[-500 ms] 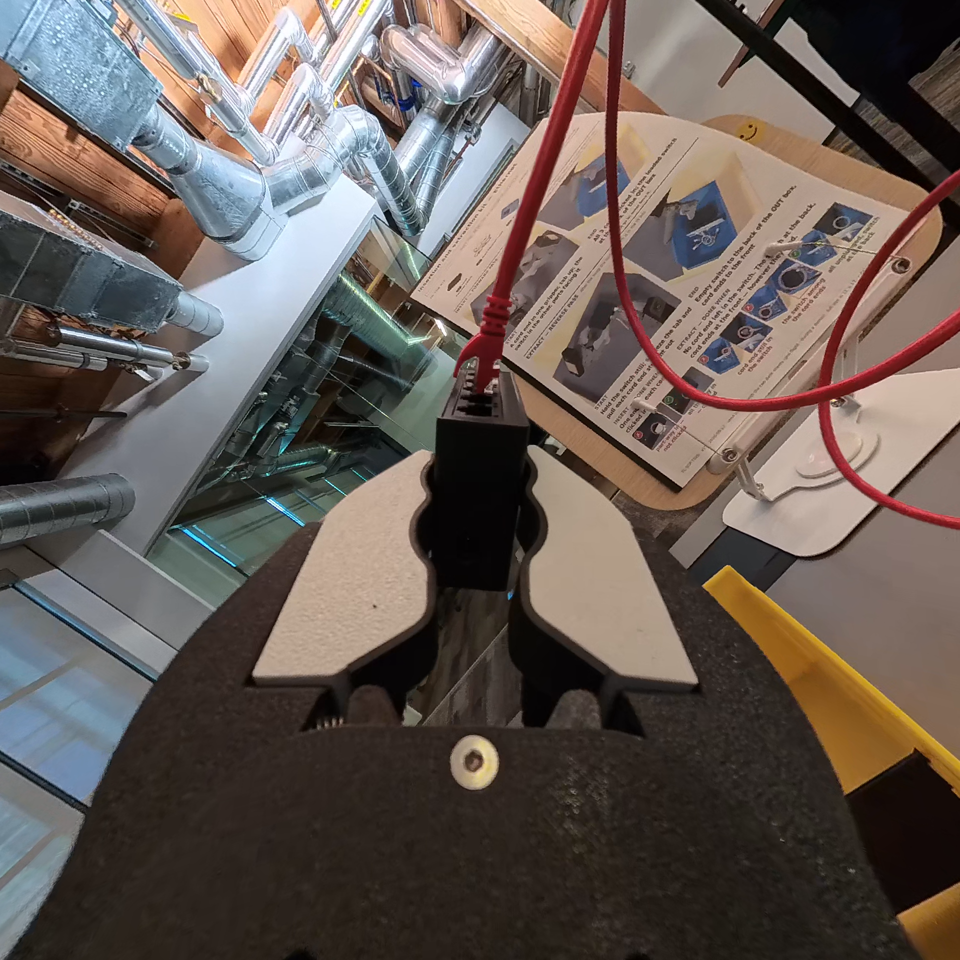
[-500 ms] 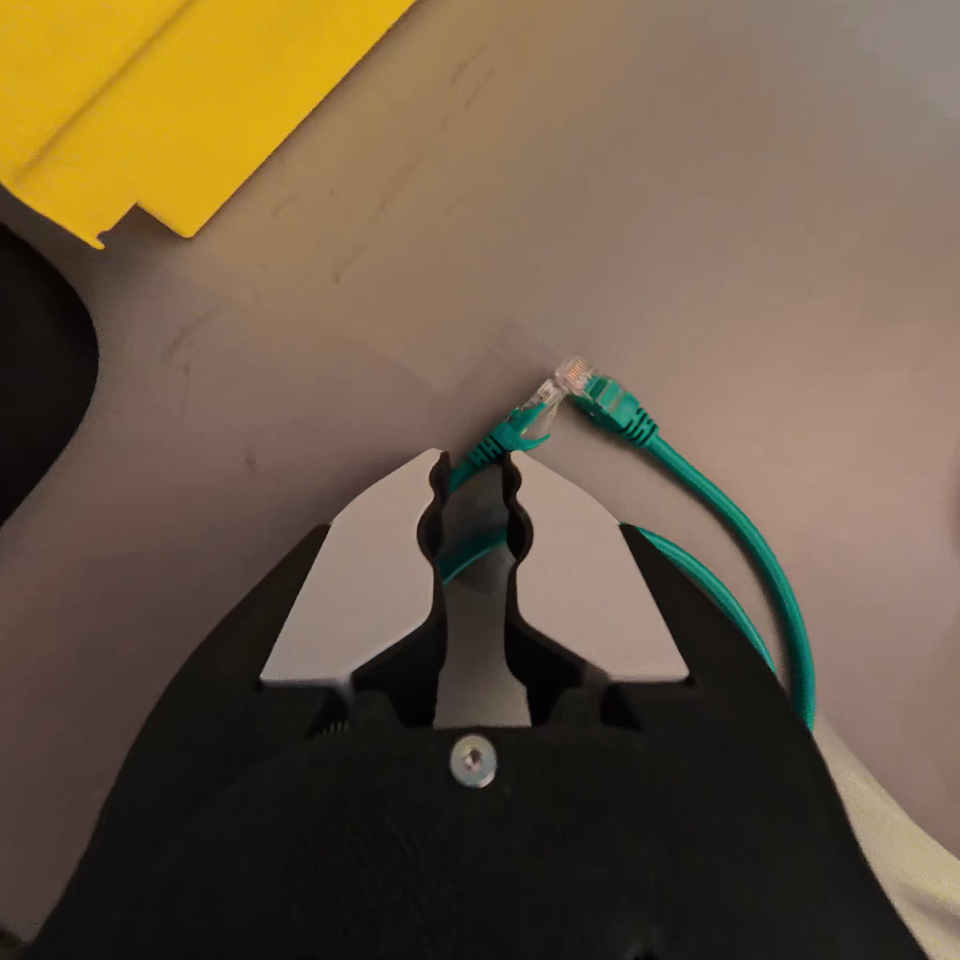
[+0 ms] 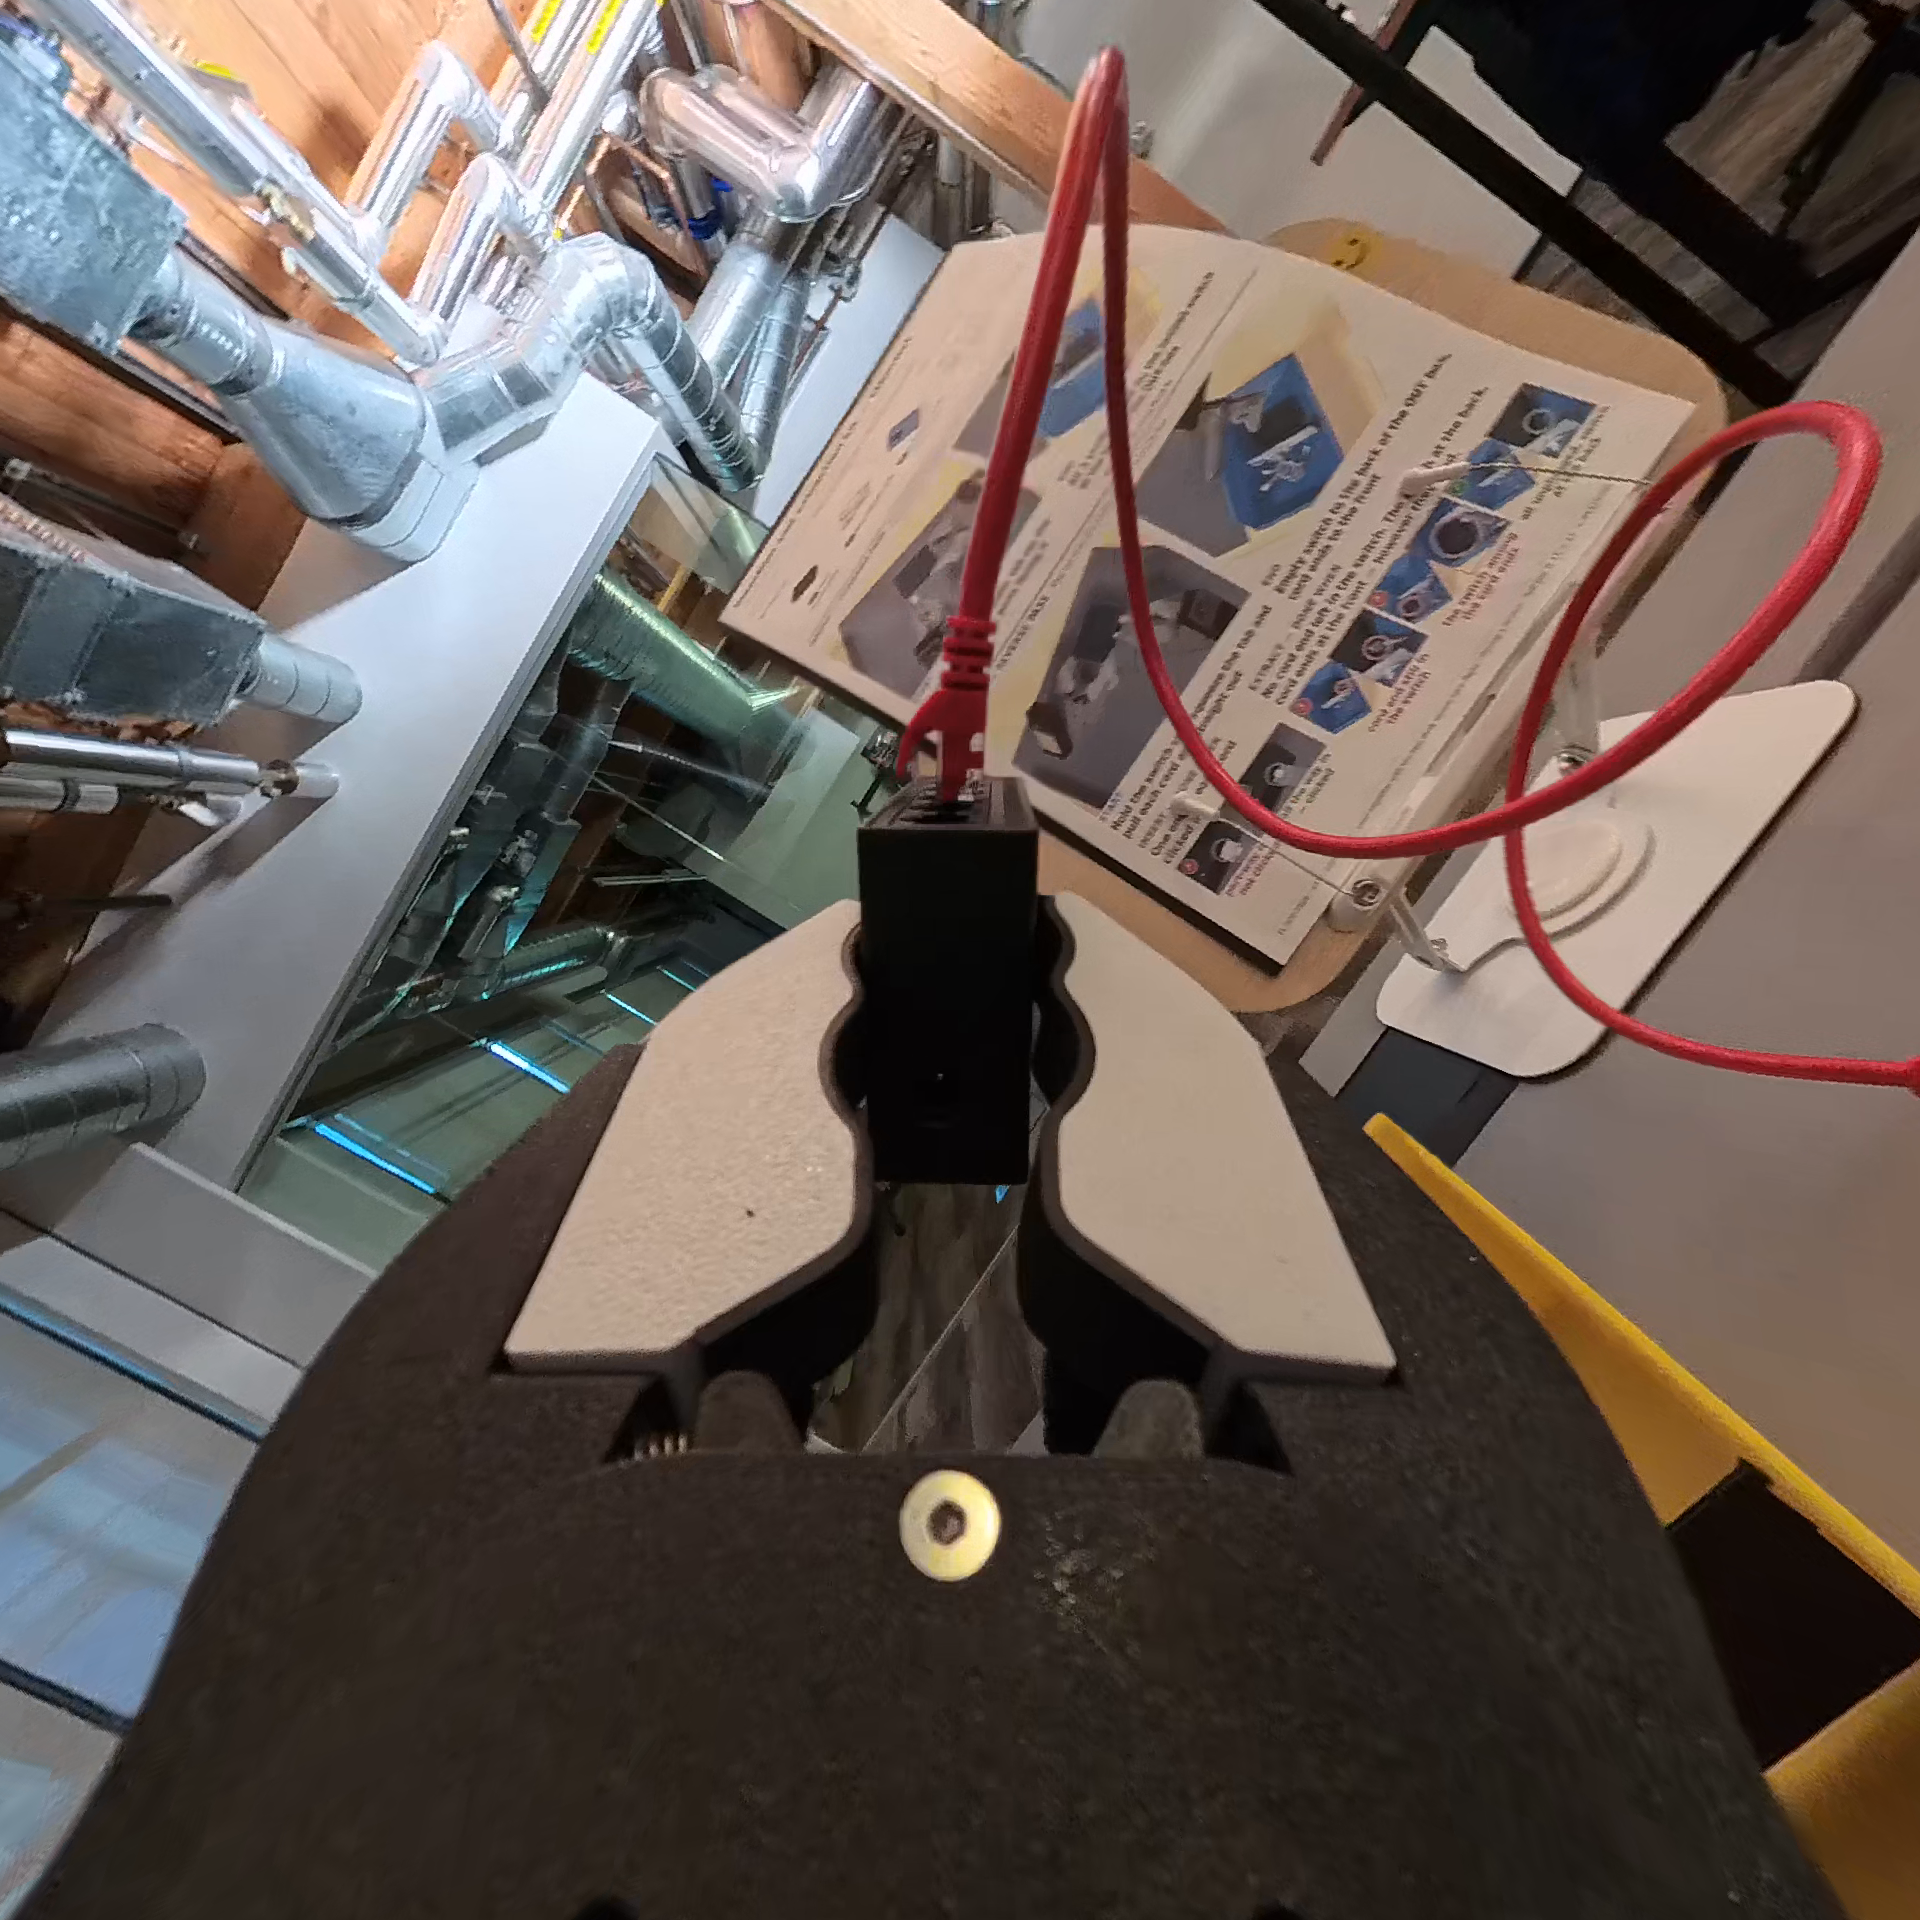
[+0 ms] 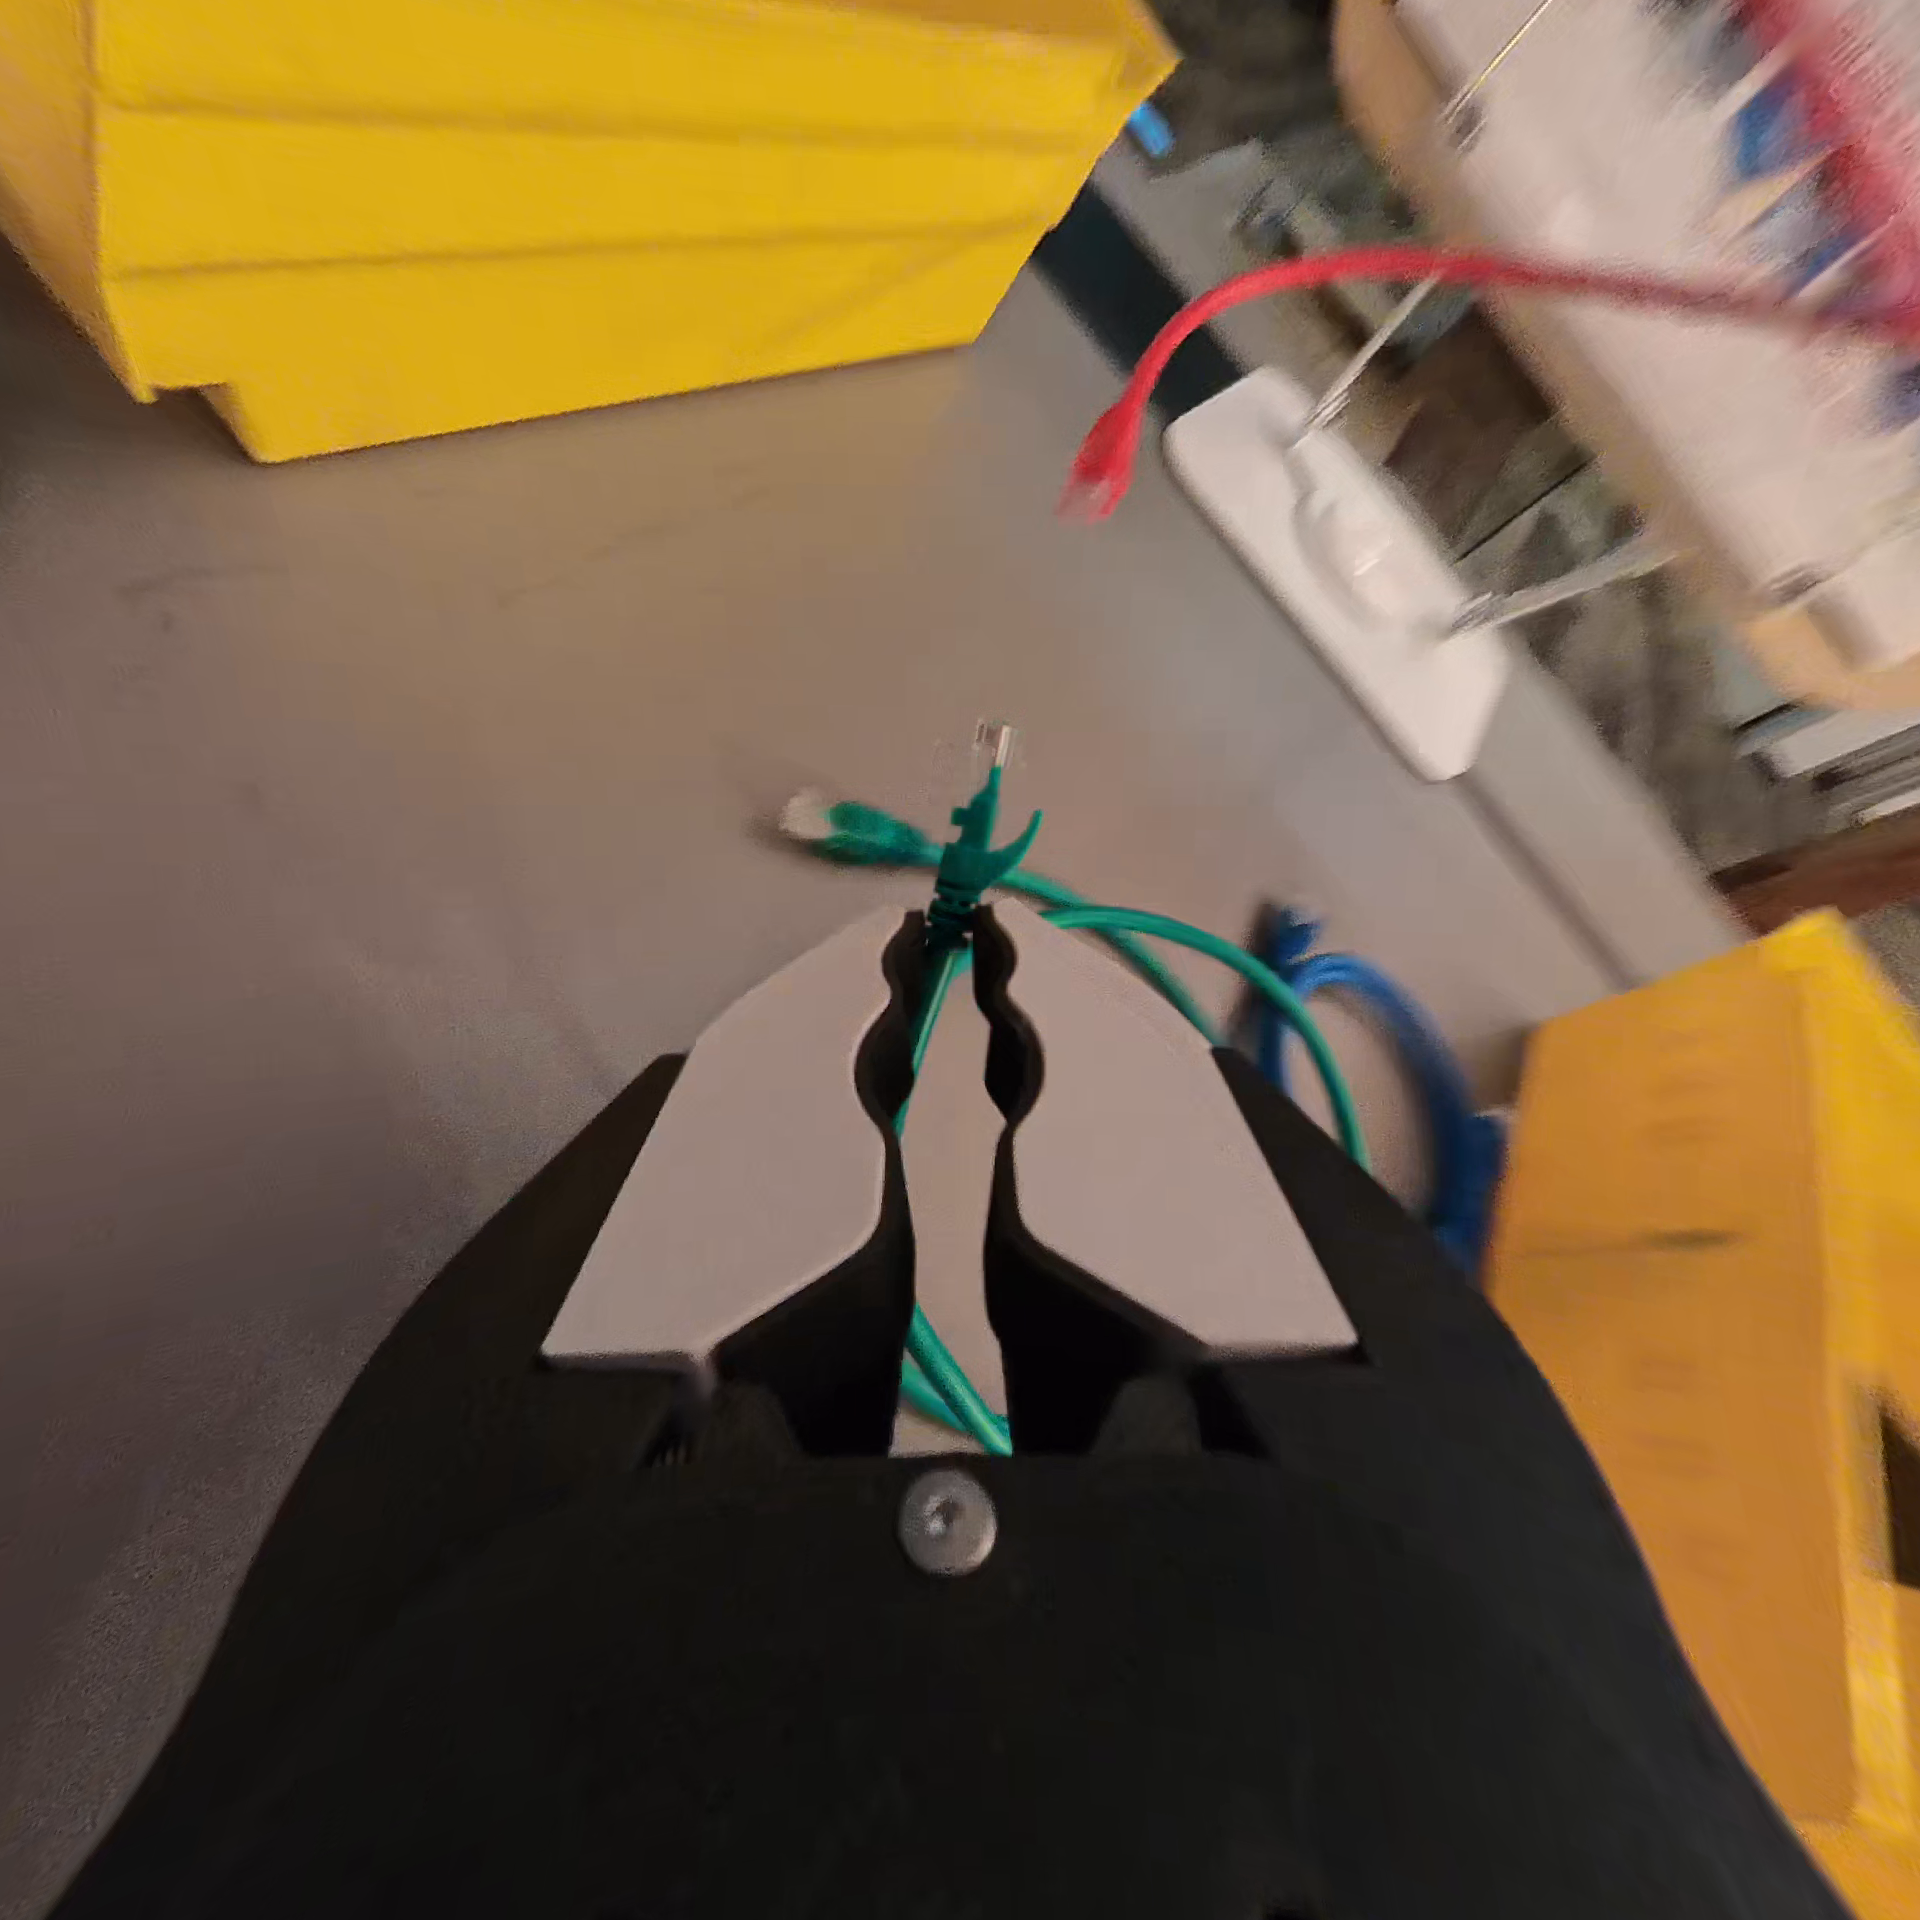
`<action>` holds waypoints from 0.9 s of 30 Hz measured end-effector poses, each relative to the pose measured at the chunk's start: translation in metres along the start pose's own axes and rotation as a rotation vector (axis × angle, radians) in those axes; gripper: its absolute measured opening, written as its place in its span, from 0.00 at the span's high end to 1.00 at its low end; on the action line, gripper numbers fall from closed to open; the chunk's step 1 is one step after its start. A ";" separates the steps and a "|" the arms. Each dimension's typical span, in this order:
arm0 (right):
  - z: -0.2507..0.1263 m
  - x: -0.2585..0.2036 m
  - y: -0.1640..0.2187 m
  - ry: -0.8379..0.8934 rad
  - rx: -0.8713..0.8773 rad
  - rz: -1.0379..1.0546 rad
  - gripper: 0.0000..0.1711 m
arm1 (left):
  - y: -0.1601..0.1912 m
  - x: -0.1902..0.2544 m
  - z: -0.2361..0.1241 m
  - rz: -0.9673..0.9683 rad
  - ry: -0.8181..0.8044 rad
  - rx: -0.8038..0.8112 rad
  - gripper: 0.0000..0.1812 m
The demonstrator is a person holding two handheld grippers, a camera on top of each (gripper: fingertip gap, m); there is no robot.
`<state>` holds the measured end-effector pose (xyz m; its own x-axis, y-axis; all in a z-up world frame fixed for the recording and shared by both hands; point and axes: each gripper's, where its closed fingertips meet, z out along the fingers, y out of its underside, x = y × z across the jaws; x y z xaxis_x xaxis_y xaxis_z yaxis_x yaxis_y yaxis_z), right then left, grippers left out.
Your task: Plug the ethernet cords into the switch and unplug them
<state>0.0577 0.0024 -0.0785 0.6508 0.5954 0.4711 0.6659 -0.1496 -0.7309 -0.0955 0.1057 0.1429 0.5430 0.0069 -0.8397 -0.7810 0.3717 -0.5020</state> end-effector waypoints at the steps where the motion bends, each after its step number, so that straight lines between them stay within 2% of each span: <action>1: -0.007 0.011 -0.007 0.030 0.027 -0.050 0.94 | -0.002 0.005 0.002 0.012 0.012 0.000 0.85; 7: -0.052 0.073 -0.069 0.166 0.200 -0.347 0.94 | -0.021 0.039 0.010 0.088 0.103 0.016 0.85; 10: -0.059 0.096 -0.085 0.216 0.192 -0.513 0.94 | -0.030 0.057 0.013 0.141 0.147 0.020 0.85; 13: -0.051 0.102 -0.091 0.166 0.219 -0.655 0.94 | -0.038 0.073 0.014 0.189 0.187 0.025 0.85; 21: -0.043 0.121 -0.112 0.195 0.321 -0.751 0.93 | -0.045 0.095 0.017 0.294 0.223 -0.014 0.85; 27: -0.041 0.123 -0.116 0.222 0.313 -0.864 0.93 | -0.044 0.112 0.017 0.381 0.267 -0.057 0.85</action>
<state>0.0757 0.0610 0.0841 0.0540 0.2330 0.9710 0.8429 0.5108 -0.1694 0.0046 0.1060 0.0742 0.1214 -0.1090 -0.9866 -0.9291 0.3373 -0.1516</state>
